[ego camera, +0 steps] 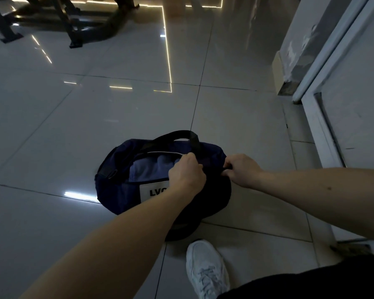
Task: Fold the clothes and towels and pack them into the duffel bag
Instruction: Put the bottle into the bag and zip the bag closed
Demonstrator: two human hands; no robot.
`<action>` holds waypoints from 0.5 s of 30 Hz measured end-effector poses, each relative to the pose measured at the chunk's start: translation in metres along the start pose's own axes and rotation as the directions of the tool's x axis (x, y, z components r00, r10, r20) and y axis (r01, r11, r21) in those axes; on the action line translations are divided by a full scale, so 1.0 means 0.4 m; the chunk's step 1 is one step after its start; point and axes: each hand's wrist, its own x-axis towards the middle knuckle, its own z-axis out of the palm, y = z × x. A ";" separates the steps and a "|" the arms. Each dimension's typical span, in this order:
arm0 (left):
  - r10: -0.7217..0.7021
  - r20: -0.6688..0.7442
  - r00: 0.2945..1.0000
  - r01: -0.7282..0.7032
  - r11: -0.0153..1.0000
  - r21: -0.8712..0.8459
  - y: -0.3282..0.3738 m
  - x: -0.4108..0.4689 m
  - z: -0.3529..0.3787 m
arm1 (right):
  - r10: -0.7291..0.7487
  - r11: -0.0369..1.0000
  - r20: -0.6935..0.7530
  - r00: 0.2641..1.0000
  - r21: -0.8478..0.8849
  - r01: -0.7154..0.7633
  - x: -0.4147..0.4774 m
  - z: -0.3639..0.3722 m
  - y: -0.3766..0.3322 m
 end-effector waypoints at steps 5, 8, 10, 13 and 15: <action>-0.060 -0.031 0.998 0.059 0.998 -0.028 -0.052 -0.005 -0.027 | -0.143 0.969 -0.073 0.987 -0.211 0.125 -0.006 -0.013 -0.035; -0.051 -0.032 0.998 0.049 0.998 -0.035 -0.049 -0.007 -0.037 | -0.374 0.907 -0.109 0.921 -0.248 0.339 -0.020 0.002 -0.079; -0.029 -0.029 0.999 0.028 0.999 -0.036 -0.046 -0.010 -0.033 | -0.415 0.875 -0.049 0.909 -0.295 0.384 -0.023 0.015 -0.105; -0.012 -0.026 1.000 0.012 1.000 -0.004 -0.045 -0.015 -0.030 | -0.341 0.896 -0.024 0.940 -0.312 0.317 -0.011 0.009 -0.127; -0.013 -0.023 1.000 0.013 1.000 0.023 -0.048 -0.014 -0.037 | -0.304 0.914 -0.014 0.953 -0.285 0.287 -0.004 0.004 -0.126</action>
